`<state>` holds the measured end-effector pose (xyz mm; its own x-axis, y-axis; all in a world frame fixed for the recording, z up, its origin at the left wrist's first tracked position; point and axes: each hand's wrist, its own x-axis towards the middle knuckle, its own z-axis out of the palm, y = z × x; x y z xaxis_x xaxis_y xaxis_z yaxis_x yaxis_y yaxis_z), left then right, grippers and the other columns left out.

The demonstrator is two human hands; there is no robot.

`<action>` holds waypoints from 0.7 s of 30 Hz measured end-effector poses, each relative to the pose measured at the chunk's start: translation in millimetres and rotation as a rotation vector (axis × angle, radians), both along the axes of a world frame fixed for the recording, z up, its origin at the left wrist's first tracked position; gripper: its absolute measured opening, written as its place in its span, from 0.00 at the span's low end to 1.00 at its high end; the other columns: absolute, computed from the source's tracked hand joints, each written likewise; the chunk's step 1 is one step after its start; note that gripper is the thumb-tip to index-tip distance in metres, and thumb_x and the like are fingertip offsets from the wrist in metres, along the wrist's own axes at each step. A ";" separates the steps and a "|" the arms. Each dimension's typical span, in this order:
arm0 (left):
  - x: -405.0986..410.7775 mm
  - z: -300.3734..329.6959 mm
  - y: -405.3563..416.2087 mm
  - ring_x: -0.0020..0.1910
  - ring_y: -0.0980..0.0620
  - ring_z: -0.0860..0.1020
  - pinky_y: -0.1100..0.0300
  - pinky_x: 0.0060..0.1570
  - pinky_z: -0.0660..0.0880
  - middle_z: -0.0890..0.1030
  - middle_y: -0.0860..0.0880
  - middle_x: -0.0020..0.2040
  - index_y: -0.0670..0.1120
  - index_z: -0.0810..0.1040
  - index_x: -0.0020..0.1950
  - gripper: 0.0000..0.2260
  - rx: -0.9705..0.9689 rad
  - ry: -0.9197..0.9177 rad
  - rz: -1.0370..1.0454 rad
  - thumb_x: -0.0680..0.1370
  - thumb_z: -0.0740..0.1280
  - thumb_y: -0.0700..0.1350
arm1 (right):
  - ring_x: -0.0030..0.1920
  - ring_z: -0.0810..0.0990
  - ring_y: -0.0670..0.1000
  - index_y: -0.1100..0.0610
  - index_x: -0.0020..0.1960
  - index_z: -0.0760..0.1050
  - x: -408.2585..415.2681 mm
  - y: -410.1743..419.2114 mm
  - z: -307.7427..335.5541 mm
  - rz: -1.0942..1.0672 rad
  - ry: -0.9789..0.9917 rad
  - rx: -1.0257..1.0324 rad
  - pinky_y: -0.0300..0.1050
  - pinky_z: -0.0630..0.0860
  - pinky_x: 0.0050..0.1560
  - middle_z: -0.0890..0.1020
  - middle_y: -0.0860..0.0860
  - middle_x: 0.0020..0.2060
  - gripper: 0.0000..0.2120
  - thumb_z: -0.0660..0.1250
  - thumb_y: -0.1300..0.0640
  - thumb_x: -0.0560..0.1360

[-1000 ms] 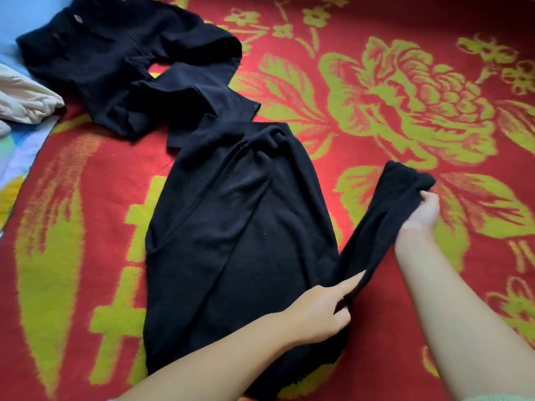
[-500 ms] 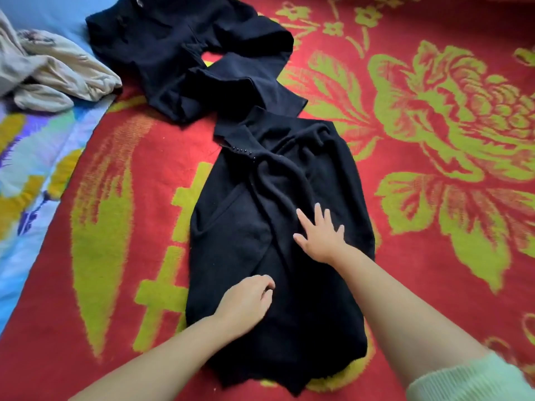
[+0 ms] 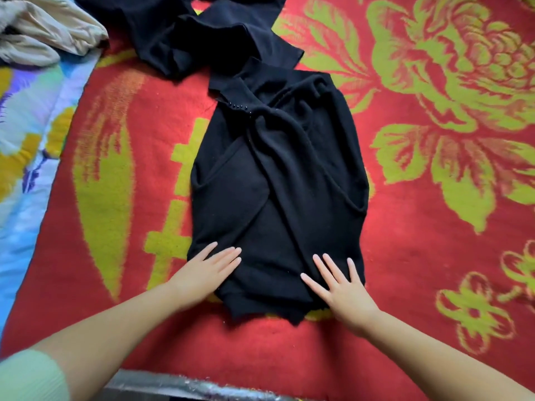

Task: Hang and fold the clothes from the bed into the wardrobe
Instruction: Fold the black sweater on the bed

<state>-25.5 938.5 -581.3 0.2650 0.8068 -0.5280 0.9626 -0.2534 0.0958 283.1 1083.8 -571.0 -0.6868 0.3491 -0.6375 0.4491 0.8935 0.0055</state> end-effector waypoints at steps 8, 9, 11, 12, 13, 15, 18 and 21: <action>-8.4 56.3 -20.5 0.77 0.51 0.47 0.55 0.73 0.37 0.49 0.46 0.79 0.48 0.54 0.78 0.36 -0.328 -0.186 -0.008 0.71 0.53 0.28 | 0.77 0.51 0.53 0.48 0.77 0.55 -9.9 -0.6 65.9 0.017 -0.173 -0.314 0.56 0.55 0.73 0.53 0.48 0.77 0.30 0.53 0.66 0.77; -2.0 66.0 -30.2 0.77 0.52 0.47 0.57 0.74 0.40 0.50 0.48 0.79 0.49 0.54 0.78 0.35 -0.476 -0.232 0.027 0.72 0.53 0.29 | 0.76 0.55 0.54 0.48 0.76 0.58 -4.9 -8.7 75.2 0.000 -0.210 -0.411 0.53 0.57 0.73 0.58 0.49 0.76 0.31 0.54 0.66 0.76; 9.3 88.4 -40.2 0.75 0.53 0.59 0.58 0.74 0.54 0.60 0.50 0.76 0.51 0.63 0.75 0.33 -0.714 -0.402 0.133 0.71 0.52 0.32 | 0.68 0.70 0.55 0.50 0.70 0.69 1.6 -20.3 92.3 -0.035 -0.278 -0.626 0.49 0.68 0.67 0.72 0.52 0.69 0.29 0.54 0.65 0.71; 10.8 97.7 -41.8 0.67 0.54 0.70 0.59 0.68 0.65 0.72 0.50 0.70 0.51 0.71 0.70 0.31 -0.806 -0.490 0.194 0.69 0.52 0.34 | 0.60 0.77 0.56 0.51 0.63 0.75 1.8 -25.0 102.3 -0.061 -0.307 -0.722 0.50 0.73 0.61 0.79 0.52 0.61 0.27 0.54 0.63 0.68; 9.3 110.1 -36.8 0.53 0.56 0.78 0.61 0.54 0.74 0.80 0.50 0.56 0.49 0.77 0.60 0.27 -0.896 -0.554 0.243 0.67 0.52 0.35 | 0.52 0.80 0.56 0.53 0.58 0.76 -0.4 -25.5 112.3 -0.094 -0.324 -0.801 0.48 0.76 0.56 0.82 0.51 0.54 0.24 0.53 0.62 0.66; -6.8 125.5 -17.8 0.30 0.59 0.70 0.65 0.31 0.66 0.74 0.52 0.34 0.48 0.77 0.41 0.15 -1.035 -0.582 0.346 0.67 0.54 0.34 | 0.45 0.77 0.50 0.55 0.55 0.77 -11.8 -8.7 130.8 -0.179 -0.399 -0.895 0.39 0.74 0.48 0.81 0.47 0.46 0.19 0.55 0.63 0.69; -49.0 137.2 35.5 0.33 0.56 0.67 0.61 0.33 0.61 0.70 0.55 0.32 0.51 0.72 0.33 0.07 -0.930 -0.599 0.529 0.62 0.59 0.39 | 0.42 0.72 0.47 0.58 0.54 0.76 -43.4 55.4 148.7 -0.309 -0.337 -0.863 0.33 0.68 0.37 0.76 0.45 0.37 0.15 0.59 0.68 0.71; -85.7 135.7 103.2 0.35 0.54 0.67 0.61 0.35 0.63 0.69 0.51 0.34 0.46 0.70 0.35 0.07 -0.657 -0.652 0.755 0.60 0.59 0.38 | 0.41 0.72 0.47 0.57 0.46 0.74 -79.4 134.8 152.3 -0.471 -0.071 -0.655 0.37 0.66 0.38 0.74 0.49 0.38 0.10 0.60 0.70 0.72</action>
